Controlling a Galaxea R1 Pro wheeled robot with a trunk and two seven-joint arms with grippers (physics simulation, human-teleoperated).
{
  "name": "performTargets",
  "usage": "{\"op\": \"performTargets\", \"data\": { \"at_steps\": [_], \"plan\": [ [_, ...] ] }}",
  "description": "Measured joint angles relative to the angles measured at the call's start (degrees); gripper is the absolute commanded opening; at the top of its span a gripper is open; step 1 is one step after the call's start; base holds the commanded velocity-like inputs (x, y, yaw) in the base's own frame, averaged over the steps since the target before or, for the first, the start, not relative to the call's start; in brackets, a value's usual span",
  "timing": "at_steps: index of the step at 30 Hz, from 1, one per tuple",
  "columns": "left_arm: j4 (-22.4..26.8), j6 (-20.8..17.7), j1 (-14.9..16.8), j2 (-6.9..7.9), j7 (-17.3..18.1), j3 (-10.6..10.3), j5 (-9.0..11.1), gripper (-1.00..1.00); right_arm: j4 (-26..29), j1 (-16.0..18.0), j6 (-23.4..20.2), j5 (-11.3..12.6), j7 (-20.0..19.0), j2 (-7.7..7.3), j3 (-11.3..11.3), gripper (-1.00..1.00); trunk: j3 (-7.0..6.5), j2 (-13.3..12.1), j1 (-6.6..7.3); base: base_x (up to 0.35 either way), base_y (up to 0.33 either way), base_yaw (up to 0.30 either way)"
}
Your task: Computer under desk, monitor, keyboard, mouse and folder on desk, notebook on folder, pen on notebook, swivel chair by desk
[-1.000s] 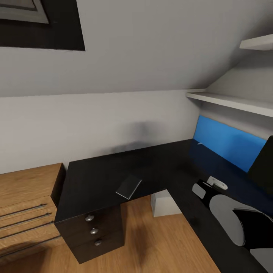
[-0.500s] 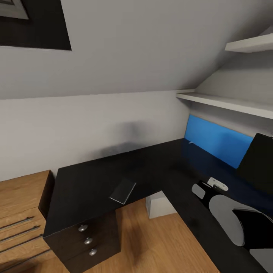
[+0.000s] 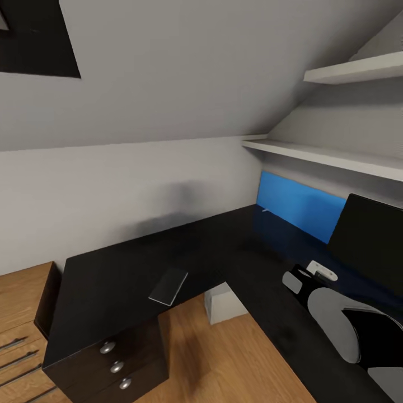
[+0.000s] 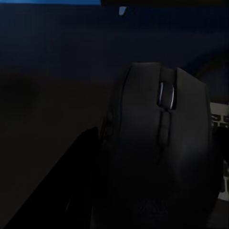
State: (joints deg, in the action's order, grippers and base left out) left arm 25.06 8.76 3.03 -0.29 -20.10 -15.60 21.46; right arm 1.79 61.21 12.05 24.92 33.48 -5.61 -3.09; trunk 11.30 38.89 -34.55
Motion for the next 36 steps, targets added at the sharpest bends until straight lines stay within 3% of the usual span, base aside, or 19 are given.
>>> {"op": "performTargets", "data": {
  "at_steps": [4,5,6,8,16,28,30,32,34,35,36],
  "plan": [
    [0.1,0.8,0.0,-0.01,0.0,0.0,-0.1,1.0,0.0,0.0,0.0,0.0,0.0,0.06,0.0,-1.0,-0.05,0.0,0.0,0.0,0.0,-0.009],
    [0.2,1.7,0.0,-0.01,0.0,0.0,0.0,1.0,0.0,0.0,0.0,0.0,0.0,0.06,0.0,-1.0,-0.05,0.0,0.0,0.204,-0.153,0.0],
    [0.2,5.1,0.0,-0.01,0.0,0.0,0.0,1.0,0.0,0.0,0.0,0.0,-0.2,-0.07,0.0,-1.0,-0.05,0.0,0.03,0.217,-0.162,0.0],
    [0.2,5.6,0.0,-0.02,0.0,0.0,0.1,1.0,0.0,0.0,0.0,0.0,-0.3,-0.09,0.0,-1.0,-0.05,0.0,0.02,0.241,-0.205,0.0],
    [0.2,6.0,0.0,-0.02,-0.1,-2.2,0.1,1.0,0.0,-0.1,-0.1,0.0,-0.5,-0.47,0.0,-1.0,-0.05,0.0,0.0,0.065,-0.083,0.0],
    [1.1,6.1,0.0,-0.02,0.1,-2.5,0.1,1.0,-0.1,-0.1,-0.5,0.1,-0.5,-1.23,0.0,-1.0,-0.05,0.0,0.0,0.001,-0.001,0.0],
    [4.0,6.0,0.0,0.03,0.0,-2.3,0.2,1.0,-0.1,-0.1,-1.9,0.7,-0.7,-1.24,-0.1,-1.0,-0.06,0.0,0.0,0.0,0.0,0.0],
    [8.9,5.9,0.0,0.16,-0.2,-1.9,0.4,1.0,0.1,-0.1,-5.0,4.5,-1.7,-1.25,-0.1,-1.0,0.3,0.8,-0.44,0.0,0.0,0.0],
    [12.1,5.9,-0.1,0.34,-0.2,-1.8,0.5,1.0,0.1,-0.1,-5.3,5.1,-1.8,-1.25,0.0,-1.0,0.66,1.6,-0.87,0.0,0.0,0.0],
    [16.3,5.6,-0.1,0.67,-0.3,-1.8,0.5,1.0,0.1,-0.1,-5.3,5.4,-1.9,-1.25,0.0,-1.0,0.83,2.0,-1.09,0.0,0.0,0.0],
    [27.6,2.8,-5.0,2.34,-0.4,-1.7,0.6,1.0,0.1,-0.1,-5.3,5.5,-1.9,-1.18,0.0,-1.0,1.04,2.4,-1.31,0.0,0.0,0.0]
  ]
}}
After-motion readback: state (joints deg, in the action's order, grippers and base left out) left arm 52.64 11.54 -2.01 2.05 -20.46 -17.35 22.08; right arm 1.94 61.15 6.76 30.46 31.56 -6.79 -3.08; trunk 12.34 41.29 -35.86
